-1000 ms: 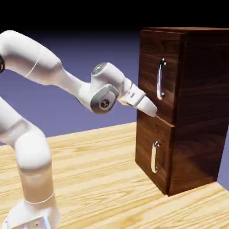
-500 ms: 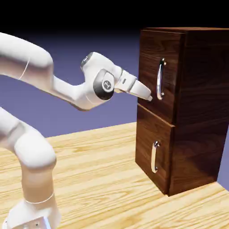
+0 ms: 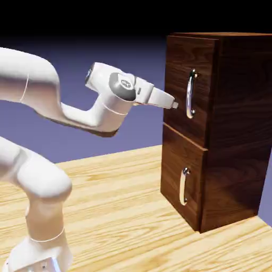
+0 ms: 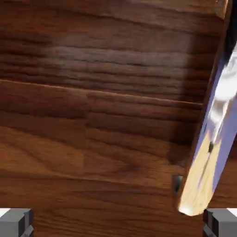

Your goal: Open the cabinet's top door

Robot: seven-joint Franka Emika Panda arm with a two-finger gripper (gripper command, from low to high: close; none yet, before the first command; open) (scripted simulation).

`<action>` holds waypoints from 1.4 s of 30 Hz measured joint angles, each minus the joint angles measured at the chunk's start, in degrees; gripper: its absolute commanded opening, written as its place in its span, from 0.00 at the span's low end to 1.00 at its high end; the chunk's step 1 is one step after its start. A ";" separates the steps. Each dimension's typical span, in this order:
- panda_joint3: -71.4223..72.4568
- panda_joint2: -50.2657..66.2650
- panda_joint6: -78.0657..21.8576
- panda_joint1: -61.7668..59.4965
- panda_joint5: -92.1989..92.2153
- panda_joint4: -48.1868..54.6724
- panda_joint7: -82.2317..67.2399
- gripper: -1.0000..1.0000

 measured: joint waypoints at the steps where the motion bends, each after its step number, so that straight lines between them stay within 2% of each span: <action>1: -0.73 -0.42 -0.19 0.69 -2.49 0.22 1.95 0.50; 24: -17.47 -10.11 -4.66 16.53 -59.85 5.30 46.83 0.50; 26: -17.53 -10.15 -4.67 16.59 -60.08 5.32 47.01 0.50; 30: -22.70 -5.16 -7.10 24.79 -63.09 11.14 49.20 0.50; 31: -23.66 -4.24 -7.55 26.31 -63.65 12.22 49.61 0.00; 33: -23.67 -4.24 -7.55 26.32 -63.65 12.23 49.61 0.00; 42: -5.77 -1.61 -12.60 7.95 -53.70 4.42 53.93 0.00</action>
